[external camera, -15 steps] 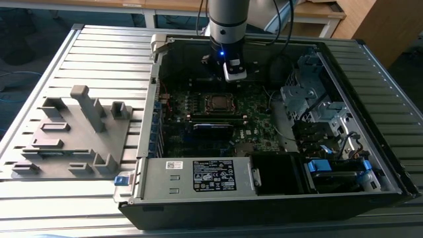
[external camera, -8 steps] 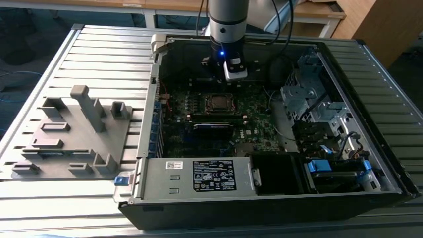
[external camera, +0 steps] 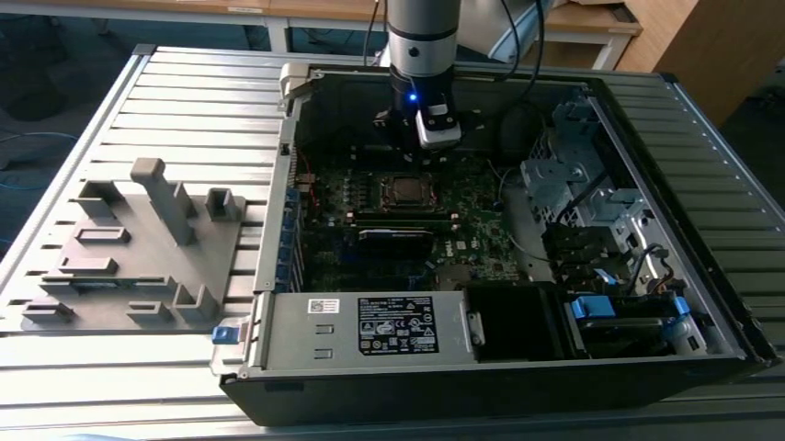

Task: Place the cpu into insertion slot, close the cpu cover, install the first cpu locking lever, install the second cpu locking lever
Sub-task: 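Install the first cpu locking lever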

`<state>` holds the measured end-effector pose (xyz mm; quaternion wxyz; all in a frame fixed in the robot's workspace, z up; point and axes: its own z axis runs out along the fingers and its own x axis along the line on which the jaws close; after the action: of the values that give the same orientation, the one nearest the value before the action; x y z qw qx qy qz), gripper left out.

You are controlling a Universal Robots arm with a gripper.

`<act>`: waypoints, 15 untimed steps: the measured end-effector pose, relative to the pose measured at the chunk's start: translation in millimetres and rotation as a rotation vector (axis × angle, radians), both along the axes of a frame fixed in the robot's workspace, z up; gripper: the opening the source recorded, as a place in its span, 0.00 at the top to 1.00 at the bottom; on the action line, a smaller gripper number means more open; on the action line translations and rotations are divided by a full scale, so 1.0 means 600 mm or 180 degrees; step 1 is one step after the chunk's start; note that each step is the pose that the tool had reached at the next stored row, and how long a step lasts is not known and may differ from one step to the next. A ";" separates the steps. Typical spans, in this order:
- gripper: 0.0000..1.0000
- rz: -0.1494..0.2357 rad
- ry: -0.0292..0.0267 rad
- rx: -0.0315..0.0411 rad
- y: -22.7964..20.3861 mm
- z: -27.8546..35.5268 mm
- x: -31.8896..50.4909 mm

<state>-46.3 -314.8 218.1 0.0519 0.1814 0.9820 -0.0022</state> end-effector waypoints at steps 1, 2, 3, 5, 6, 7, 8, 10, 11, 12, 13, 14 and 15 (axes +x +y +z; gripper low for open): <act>0.89 0.0000 0.0000 0.0000 0.0000 0.000 0.000; 0.89 0.0000 0.0000 -0.0001 0.0000 0.000 0.000; 0.89 0.0000 0.0000 -0.0001 0.0000 0.000 0.000; 0.89 0.0000 0.0006 -0.0001 0.0001 0.000 0.000; 0.89 0.0000 0.0022 0.0000 0.0002 -0.001 0.000; 0.89 0.0001 0.0042 -0.0001 0.0001 -0.001 0.000; 0.89 0.0001 0.0067 -0.0001 0.0000 -0.001 0.000; 0.89 0.0003 0.0114 -0.0001 0.0001 -0.002 0.000; 0.89 0.0004 0.0126 -0.0001 0.0000 -0.002 0.000; 0.89 0.0004 0.0126 -0.0001 0.0000 -0.002 0.000; 0.89 0.0004 0.0126 -0.0001 0.0000 -0.002 0.000; 0.89 0.0004 0.0126 -0.0001 0.0000 -0.002 0.000; 0.89 0.0004 0.0126 -0.0001 0.0000 -0.002 0.000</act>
<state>-46.3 -314.8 217.0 0.0325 0.1807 0.9830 -0.0060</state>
